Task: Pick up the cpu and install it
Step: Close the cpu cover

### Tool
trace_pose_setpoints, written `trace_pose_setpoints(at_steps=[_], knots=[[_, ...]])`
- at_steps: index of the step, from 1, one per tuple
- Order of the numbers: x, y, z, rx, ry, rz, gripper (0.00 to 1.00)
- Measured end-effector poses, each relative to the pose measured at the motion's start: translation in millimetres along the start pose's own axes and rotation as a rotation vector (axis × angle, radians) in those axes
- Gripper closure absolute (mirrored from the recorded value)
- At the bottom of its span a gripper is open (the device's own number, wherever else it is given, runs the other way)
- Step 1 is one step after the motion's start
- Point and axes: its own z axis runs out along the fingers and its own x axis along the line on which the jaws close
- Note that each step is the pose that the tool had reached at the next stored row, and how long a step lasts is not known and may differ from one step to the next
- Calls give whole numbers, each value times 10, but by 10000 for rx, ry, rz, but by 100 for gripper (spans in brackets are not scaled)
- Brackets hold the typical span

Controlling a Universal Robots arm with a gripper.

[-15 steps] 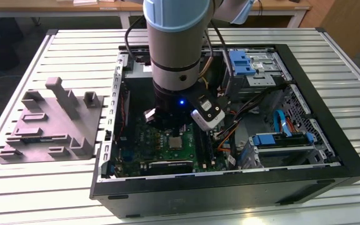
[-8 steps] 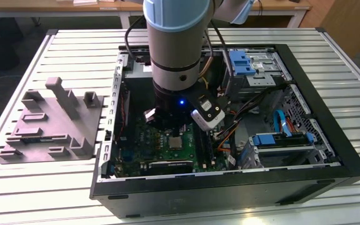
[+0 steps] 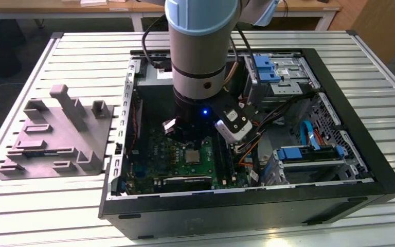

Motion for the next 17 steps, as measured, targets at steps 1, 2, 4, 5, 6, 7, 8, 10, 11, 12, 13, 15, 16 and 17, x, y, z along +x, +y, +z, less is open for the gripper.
trace_pose_setpoints(at_steps=[1, 2, 4, 5, 6, 7, 8, 10, 11, 12, 13, 15, 16, 17], knots=[[-5, -2, 1, 0, -1, -3, 89], [-5, -1, 1, 1, 0, -12, 89], [-5, -2, 1, 2, 1, -67, 89], [-5, -1, 1, 1, 0, -113, 89], [-5, -1, 1, 1, 1, -146, 89], [-5, -1, 1, 1, 1, -161, 89], [-5, -1, 1, 1, 1, -167, 89], [-5, -1, 1, 1, 1, -177, 89], [-5, -1, 1, 0, 1, -185, 89], [-7, -2, 1, 0, 0, -202, 89], [-9, -2, 1, -1, 0, -206, 89], [-12, -3, 1, 0, 0, -213, 89], [-14, -3, 1, 0, 0, -216, 89], [-16, -4, 1, 0, 0, -218, 89]])
